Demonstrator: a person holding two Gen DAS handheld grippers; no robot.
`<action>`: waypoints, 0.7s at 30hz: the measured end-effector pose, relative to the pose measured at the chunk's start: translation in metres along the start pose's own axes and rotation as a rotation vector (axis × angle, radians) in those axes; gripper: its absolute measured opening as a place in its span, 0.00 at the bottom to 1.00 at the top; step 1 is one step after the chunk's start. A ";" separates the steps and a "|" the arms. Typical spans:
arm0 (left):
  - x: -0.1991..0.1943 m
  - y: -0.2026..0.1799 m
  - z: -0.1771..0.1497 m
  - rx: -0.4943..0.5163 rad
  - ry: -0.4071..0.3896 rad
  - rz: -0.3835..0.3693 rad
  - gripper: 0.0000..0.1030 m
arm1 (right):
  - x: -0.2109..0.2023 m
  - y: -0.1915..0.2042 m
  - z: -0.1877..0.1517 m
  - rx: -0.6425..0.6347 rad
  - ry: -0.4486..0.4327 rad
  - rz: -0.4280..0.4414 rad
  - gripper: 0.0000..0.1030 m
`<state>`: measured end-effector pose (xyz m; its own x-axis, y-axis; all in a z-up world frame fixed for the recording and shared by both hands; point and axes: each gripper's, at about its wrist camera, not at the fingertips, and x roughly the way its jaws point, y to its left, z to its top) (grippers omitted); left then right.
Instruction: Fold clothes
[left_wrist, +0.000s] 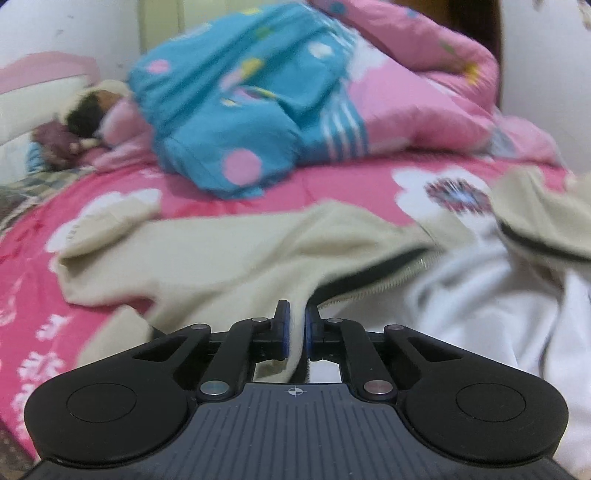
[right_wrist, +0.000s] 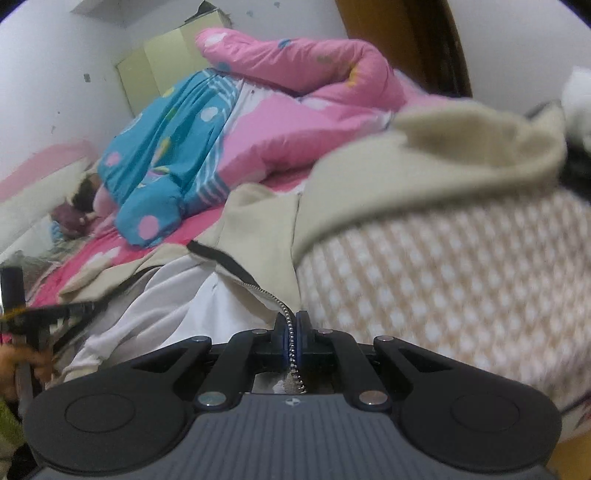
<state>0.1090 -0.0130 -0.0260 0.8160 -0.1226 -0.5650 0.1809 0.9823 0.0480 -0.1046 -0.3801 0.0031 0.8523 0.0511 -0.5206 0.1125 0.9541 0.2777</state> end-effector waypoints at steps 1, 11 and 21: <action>-0.002 0.005 0.004 -0.026 -0.008 0.017 0.07 | -0.001 0.005 -0.003 -0.047 -0.008 -0.012 0.03; -0.009 0.060 0.028 -0.234 -0.068 0.152 0.07 | -0.026 0.031 -0.002 -0.285 -0.054 -0.064 0.23; -0.013 0.076 0.035 -0.167 -0.037 0.130 0.47 | -0.042 0.059 0.045 -0.403 -0.153 0.002 0.65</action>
<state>0.1316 0.0584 0.0138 0.8467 0.0042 -0.5321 -0.0180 0.9996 -0.0209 -0.1109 -0.3390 0.0775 0.9218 0.0380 -0.3859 -0.0722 0.9946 -0.0745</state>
